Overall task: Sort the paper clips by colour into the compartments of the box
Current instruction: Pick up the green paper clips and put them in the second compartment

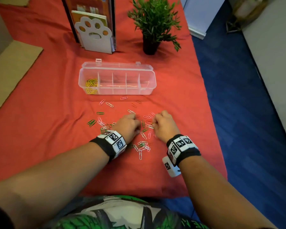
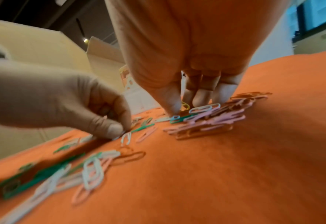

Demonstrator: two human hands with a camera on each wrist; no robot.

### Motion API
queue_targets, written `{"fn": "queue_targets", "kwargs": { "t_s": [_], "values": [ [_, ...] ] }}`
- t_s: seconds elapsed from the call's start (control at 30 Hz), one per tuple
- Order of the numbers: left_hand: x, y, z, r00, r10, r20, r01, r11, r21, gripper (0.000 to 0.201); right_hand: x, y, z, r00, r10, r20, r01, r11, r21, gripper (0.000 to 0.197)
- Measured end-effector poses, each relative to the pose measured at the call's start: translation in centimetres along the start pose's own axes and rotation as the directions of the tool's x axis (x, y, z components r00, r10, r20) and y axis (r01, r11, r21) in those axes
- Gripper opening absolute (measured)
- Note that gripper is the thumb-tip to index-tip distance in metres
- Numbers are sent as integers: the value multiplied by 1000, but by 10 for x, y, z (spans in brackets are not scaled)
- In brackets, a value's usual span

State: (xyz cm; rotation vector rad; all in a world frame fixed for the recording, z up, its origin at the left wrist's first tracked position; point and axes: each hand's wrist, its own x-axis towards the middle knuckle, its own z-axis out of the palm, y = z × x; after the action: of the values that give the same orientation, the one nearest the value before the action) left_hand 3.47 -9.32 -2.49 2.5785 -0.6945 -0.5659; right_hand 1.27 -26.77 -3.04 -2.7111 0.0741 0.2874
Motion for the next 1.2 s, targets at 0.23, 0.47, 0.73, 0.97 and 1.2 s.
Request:
{"fn": "queue_targets", "kwargs": {
  "t_s": [0.23,0.47,0.73,0.97,1.2],
  "values": [
    [-13,-15,-14,991,-129,-43,123,985,-121,26,3,-1,-10,975,203,85,-220,868,445,12],
    [-13,-11,-12,974,-199,-105,185,974,-130,22,-4,-13,-15,923,292,250,-370,501,783,19],
    [-16,-30,-15,973,-182,-139,155,971,-184,19,-8,-17,-14,891,293,346,-403,165,900,25],
    [-14,-14,-8,987,-141,-76,151,978,142,23,-10,-25,-12,879,266,397,-420,36,907,17],
    [-12,-16,-9,989,-147,3,138,935,326,20,-8,-31,-8,904,310,295,-416,471,778,30]
  ]
}}
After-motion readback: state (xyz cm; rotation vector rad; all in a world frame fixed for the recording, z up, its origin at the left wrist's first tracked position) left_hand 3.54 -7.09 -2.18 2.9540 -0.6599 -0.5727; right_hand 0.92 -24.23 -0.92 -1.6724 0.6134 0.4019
